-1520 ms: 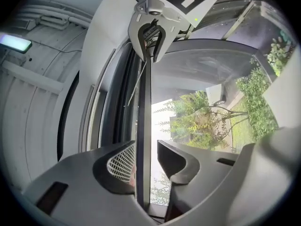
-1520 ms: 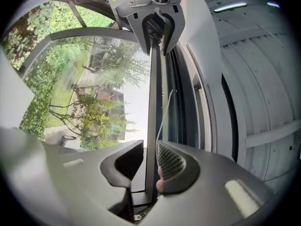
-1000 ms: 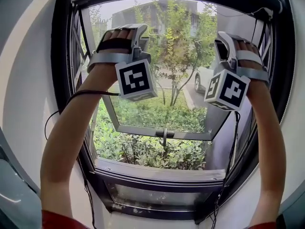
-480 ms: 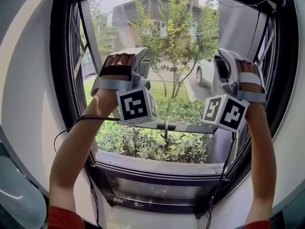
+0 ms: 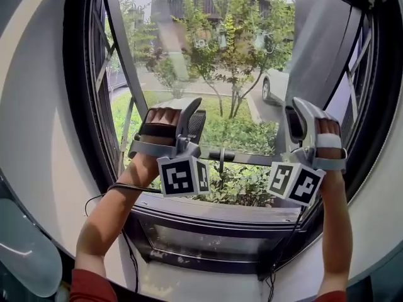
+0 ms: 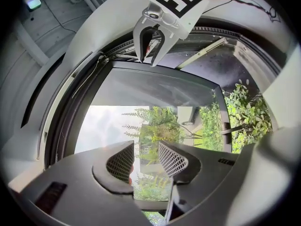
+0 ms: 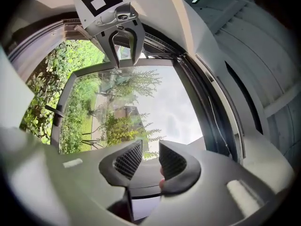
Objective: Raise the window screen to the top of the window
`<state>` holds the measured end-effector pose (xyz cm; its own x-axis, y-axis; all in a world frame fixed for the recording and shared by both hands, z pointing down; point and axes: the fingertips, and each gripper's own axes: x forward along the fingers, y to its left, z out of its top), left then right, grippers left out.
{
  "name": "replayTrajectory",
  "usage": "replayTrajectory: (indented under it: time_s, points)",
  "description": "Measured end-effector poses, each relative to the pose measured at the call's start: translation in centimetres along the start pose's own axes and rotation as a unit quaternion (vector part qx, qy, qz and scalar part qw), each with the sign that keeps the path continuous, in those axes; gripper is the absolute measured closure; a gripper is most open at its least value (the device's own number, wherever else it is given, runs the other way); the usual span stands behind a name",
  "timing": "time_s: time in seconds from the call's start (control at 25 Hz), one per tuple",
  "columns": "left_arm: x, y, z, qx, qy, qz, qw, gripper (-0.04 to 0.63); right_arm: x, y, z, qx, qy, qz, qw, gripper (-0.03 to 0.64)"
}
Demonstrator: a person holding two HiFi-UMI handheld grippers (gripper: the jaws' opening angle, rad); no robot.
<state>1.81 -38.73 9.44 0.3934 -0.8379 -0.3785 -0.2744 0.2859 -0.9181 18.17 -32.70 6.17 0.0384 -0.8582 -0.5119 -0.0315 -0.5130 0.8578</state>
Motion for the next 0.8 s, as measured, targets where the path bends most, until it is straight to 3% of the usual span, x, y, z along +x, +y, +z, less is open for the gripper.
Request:
replayTrajectory:
  time_s: [0.44, 0.8]
  points:
    - [-4.6, -7.4, 0.2, -0.096, -0.024, -0.036, 0.9944, 0.451, -5.8, 7.7, -1.6, 0.052, 0.014, 0.046, 0.997, 0.497]
    - [-8.2, -13.4, -1.2, -0.207, -0.001, -0.079, 0.9751, 0.452, -9.9, 13.2, -3.1, 0.131, 0.034, 0.083, 0.987, 0.497]
